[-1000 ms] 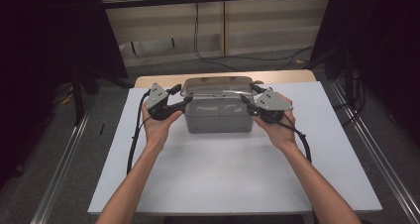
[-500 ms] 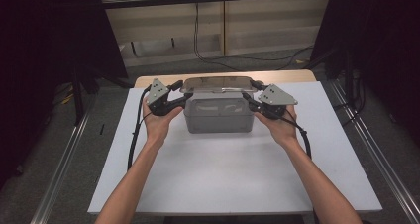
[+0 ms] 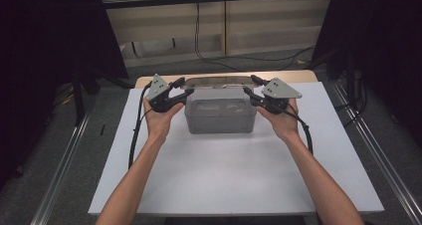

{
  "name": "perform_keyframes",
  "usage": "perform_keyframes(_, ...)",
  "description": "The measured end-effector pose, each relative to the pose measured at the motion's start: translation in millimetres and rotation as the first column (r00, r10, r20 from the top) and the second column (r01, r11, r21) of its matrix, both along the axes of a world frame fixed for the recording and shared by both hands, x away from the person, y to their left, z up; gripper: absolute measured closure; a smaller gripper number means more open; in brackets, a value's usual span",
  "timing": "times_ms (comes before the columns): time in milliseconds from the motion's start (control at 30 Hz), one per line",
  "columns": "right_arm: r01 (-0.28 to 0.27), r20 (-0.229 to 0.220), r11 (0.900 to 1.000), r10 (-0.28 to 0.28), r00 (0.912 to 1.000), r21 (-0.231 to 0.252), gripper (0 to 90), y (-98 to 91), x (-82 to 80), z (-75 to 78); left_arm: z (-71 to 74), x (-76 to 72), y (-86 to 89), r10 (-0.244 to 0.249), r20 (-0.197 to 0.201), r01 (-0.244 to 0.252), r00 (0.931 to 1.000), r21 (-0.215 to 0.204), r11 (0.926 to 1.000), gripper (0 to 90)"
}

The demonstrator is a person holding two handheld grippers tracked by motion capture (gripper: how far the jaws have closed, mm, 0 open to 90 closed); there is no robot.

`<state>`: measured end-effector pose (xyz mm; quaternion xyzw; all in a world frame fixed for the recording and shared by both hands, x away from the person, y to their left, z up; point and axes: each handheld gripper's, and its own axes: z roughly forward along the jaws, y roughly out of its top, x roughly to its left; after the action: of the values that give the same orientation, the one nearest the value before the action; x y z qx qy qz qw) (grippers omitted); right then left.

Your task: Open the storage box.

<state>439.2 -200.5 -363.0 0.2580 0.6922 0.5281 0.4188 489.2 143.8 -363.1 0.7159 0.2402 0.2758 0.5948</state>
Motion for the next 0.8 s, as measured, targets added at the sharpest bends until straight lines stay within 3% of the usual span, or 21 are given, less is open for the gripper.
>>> perform_keyframes(233, -0.003, -0.019, 0.9997, 0.003, 0.9998, 0.023, 54.3, -2.9, 8.2, 0.3, 5.2, 3.1, 0.5, -0.007, 0.0, 0.007, 1.0, 0.016, 0.9999, 53.7)
perform_keyframes(533, -0.005, -0.04, 0.9984, 0.007, 0.9992, 0.056, 52.9, -6.4, 16.6, -5.5, 7.3, 6.5, 2.0, -0.015, -0.005, 0.016, 0.9999, 0.008, 0.9999, 55.0)
perform_keyframes(800, -0.006, -0.036, 0.9962, 0.009, 0.9993, 0.087, 58.5, -9.7, 20.7, -6.1, 9.7, 10.3, 2.2, -0.016, -0.013, 0.016, 0.9998, 0.006, 0.9999, 54.9)
